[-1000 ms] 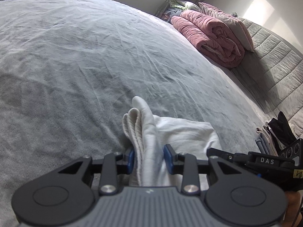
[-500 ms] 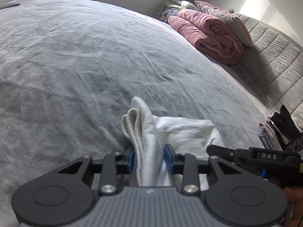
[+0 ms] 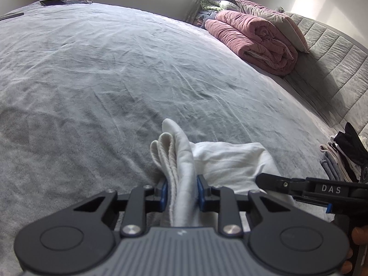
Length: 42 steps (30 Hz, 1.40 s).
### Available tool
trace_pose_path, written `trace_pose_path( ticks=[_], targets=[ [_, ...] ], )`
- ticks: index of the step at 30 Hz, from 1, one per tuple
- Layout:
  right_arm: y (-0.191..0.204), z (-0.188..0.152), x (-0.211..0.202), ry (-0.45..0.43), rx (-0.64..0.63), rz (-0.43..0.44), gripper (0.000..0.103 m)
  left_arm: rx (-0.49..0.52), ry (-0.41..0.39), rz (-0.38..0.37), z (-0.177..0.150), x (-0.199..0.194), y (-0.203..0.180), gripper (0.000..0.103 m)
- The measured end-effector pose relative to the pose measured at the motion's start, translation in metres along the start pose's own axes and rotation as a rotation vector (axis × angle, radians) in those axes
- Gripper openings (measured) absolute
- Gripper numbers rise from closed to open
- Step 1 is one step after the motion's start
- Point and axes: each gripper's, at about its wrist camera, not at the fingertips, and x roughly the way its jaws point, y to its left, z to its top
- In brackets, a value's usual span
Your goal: Fold clothes
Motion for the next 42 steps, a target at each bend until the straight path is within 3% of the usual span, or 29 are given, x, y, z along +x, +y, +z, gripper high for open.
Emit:
trace_pose_path(
  ticks=[18,31,42],
  targets=[
    [-0.005,0.002,-0.001,0.010,0.073,-0.007,0.022,-0.072,0.007,-0.051,0.001,0.001,0.011,0.026],
    [0.015,0.006,-0.014,-0.040,-0.034,-0.024,0.018,-0.061,0.003,-0.045,0.005,-0.006,0.007,0.021],
    [0.025,0.008,-0.025,-0.075,-0.084,-0.037,0.018,-0.036,-0.046,-0.045,0.010,-0.022,-0.003,0.019]
  ],
)
